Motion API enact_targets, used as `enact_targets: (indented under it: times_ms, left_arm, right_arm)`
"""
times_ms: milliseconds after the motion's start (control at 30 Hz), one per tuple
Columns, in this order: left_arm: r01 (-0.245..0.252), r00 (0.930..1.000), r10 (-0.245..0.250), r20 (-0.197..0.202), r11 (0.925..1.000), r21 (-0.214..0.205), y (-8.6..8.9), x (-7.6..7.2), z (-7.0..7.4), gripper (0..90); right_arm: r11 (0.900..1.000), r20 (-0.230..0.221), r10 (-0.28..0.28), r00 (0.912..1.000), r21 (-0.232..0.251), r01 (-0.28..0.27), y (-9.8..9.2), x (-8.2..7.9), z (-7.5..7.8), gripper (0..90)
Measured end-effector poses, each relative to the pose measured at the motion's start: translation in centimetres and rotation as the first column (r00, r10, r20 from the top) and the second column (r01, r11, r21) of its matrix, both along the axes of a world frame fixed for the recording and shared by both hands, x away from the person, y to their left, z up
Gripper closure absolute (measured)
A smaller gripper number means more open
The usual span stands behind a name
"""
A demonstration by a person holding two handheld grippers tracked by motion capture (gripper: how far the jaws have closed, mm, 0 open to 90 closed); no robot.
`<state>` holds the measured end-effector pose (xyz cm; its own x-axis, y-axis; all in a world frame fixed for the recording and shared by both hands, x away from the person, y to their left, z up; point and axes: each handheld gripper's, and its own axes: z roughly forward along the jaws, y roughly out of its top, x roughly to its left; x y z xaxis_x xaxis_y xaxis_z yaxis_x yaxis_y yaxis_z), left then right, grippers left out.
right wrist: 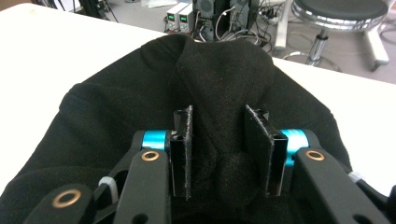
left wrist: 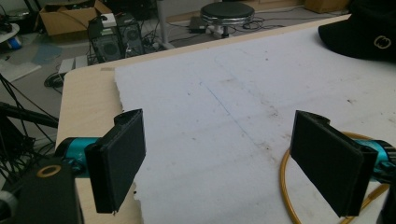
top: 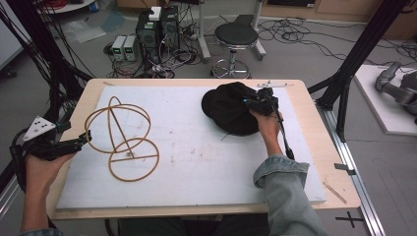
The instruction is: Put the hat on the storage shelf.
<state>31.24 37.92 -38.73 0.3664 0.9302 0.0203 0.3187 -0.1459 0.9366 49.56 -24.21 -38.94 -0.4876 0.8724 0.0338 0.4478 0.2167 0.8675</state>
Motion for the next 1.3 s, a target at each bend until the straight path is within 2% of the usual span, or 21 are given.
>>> enact_targets:
  times_ms: [233,467,700,767,933,1133,1200,1300]
  left_arm:
    - [-0.003,1.0000,0.003,0.001,1.0000,-0.004,0.0,-0.1,0.0,18.8]
    - [-0.004,1.0000,0.004,0.002,1.0000,-0.002,0.1,-0.1,0.1,18.8]
    - [-0.004,1.0000,0.004,0.002,1.0000,-0.005,0.2,-0.1,0.1,18.8]
    - [-0.003,1.0000,0.004,0.002,1.0000,-0.006,0.2,-0.1,0.1,18.8]
    - [-0.005,1.0000,0.005,0.003,1.0000,-0.006,0.3,-0.1,0.1,18.8]
    - [-0.007,1.0000,0.007,0.005,0.9999,-0.009,0.3,-0.2,0.1,18.8]
    - [-0.006,1.0000,0.006,0.006,0.9999,-0.009,0.3,-0.2,0.2,18.8]
    - [-0.007,1.0000,0.007,0.007,0.9999,-0.008,0.4,-0.2,0.2,18.8]
  right_arm:
    - [0.9991,0.102,-0.006,0.9947,-0.041,0.010,0.5,-1.2,1.8,67.1]
    - [0.9991,0.140,-0.014,0.9901,-0.036,0.020,0.7,-1.9,2.9,68.8]
    - [0.9992,0.174,-0.020,0.9845,-0.030,0.025,0.8,-2.6,4.7,69.4]
    - [0.9996,0.195,-0.016,0.9808,-0.019,0.020,1.1,-3.1,5.5,69.6]
    - [0.9998,0.210,-0.011,0.9777,-0.013,0.014,1.2,-3.6,6.3,69.6]
    - [1.0000,0.236,0.001,0.9718,0.009,-0.003,1.5,-4.4,8.0,69.7]
    - [0.9998,0.254,0.009,0.9673,0.013,-0.013,1.7,-4.8,8.8,69.7]
    - [0.9988,0.264,0.014,0.9646,0.041,-0.025,1.9,-5.4,9.9,69.7]
